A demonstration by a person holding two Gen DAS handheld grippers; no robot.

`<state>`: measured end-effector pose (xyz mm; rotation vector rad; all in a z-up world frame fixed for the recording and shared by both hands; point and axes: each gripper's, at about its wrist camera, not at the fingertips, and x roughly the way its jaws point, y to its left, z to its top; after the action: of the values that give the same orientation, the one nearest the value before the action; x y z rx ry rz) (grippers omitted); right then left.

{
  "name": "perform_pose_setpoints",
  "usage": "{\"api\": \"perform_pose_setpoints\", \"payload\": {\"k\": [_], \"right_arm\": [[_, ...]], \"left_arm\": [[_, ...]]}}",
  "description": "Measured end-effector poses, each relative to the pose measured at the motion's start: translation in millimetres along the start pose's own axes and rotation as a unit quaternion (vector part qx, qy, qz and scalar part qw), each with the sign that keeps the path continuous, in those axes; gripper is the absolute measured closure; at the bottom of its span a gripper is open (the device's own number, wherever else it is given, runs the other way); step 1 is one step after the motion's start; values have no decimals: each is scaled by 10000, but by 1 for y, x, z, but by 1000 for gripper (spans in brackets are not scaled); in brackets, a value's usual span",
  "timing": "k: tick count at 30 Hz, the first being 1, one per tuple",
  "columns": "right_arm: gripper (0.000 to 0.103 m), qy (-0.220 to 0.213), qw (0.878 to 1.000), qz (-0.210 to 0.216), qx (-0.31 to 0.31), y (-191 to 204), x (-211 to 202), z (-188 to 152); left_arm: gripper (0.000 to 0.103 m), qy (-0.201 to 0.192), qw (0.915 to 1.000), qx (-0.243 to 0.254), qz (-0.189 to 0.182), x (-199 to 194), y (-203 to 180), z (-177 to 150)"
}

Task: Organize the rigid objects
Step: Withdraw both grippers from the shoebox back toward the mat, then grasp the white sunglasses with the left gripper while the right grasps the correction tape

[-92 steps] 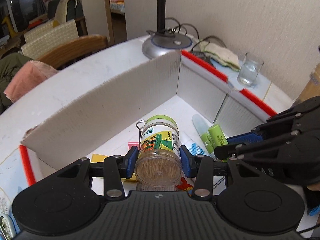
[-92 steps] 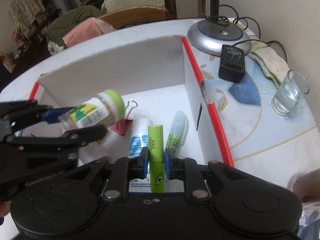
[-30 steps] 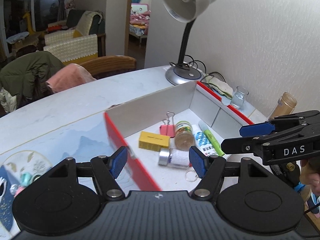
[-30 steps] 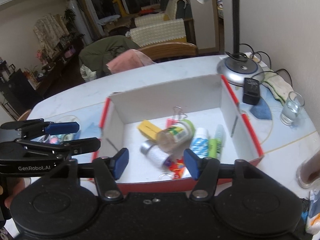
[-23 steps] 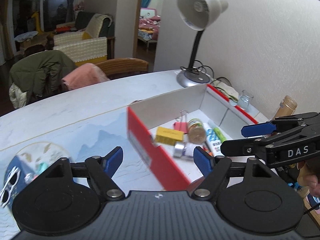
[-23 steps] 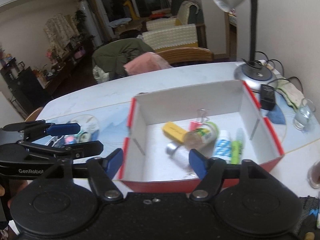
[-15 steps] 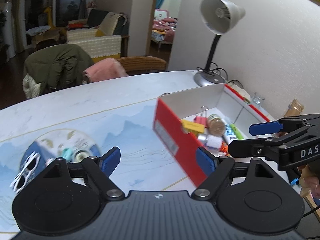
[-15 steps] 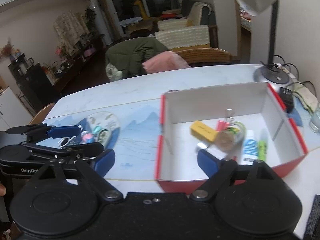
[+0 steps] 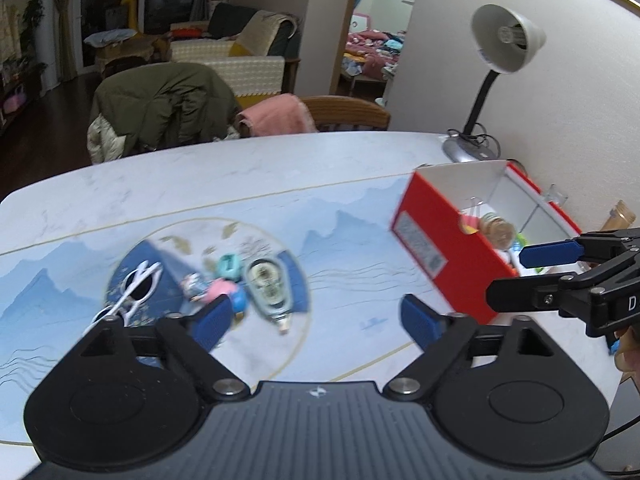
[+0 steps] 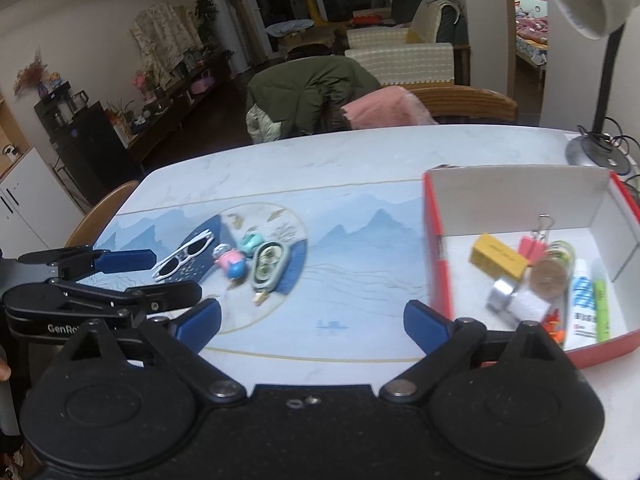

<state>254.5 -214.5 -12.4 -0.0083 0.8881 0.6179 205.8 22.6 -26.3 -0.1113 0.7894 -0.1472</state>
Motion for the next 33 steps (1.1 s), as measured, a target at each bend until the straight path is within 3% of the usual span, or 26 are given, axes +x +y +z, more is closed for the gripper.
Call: {"api": "perform_pose_setpoints", "payload": {"k": [10,22,28,33], "right_arm": [[6,249,9994,-51,-225,41,44,7],[7,601,9966,-292,-482,64,117,20],[10,890,9921,-498,-734,72,158,20],[14,1102,9884,-591,-862,75,184,17]], "left_arm": [[0,-252,9994,-53,233,-2,63,-14],[0,32,9982,-4,597,34,131,-20],[0,186,9960,264,834,62,152,-25],[0,221,9959,370,791,80,163,-26]]}}
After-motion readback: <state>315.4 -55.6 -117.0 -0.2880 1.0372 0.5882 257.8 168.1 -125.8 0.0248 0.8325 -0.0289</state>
